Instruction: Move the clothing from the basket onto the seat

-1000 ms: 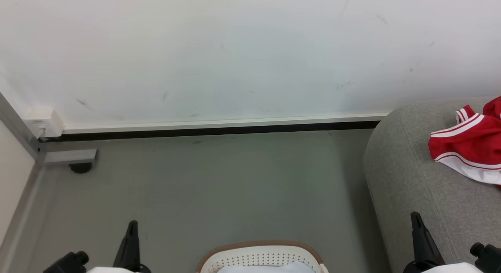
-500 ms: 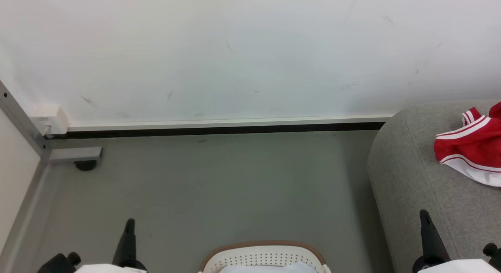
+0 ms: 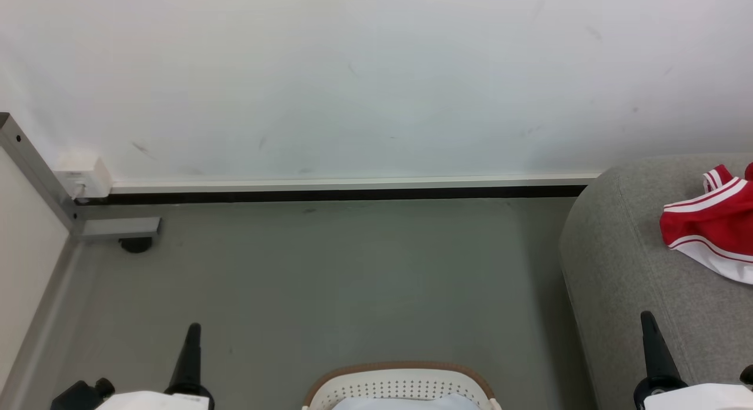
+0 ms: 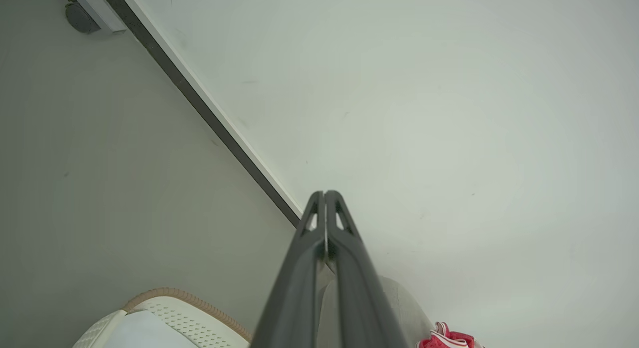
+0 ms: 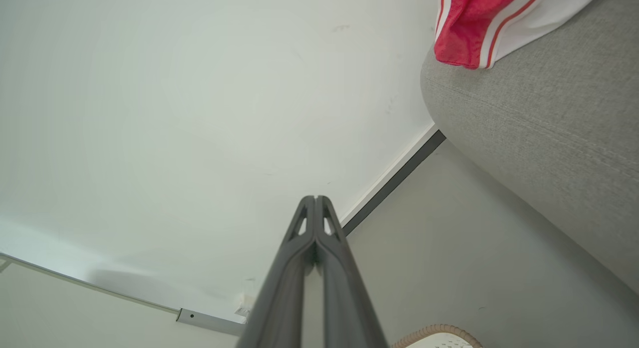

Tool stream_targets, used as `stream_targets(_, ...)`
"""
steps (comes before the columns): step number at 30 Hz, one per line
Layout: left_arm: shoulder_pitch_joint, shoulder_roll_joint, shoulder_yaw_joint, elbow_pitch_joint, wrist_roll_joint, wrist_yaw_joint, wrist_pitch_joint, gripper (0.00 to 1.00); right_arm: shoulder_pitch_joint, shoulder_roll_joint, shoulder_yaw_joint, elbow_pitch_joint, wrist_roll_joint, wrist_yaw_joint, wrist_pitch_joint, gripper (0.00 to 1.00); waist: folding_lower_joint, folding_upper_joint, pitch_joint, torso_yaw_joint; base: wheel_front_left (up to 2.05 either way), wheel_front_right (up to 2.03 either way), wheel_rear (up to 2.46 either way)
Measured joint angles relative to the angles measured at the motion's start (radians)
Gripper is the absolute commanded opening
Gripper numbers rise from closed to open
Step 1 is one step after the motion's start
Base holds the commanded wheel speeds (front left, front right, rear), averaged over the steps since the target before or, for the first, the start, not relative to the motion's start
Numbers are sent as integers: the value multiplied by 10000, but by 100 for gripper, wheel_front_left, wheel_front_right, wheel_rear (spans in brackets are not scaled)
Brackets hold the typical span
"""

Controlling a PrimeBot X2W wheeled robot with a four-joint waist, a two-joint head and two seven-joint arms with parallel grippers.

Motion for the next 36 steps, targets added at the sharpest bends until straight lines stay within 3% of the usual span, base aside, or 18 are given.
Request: stream_targets(36,-244,19,290,-35,-3427,-134,878,0,-189,13,-673,-65,2970,0,878,0,0,0,4,392,0,0,0)
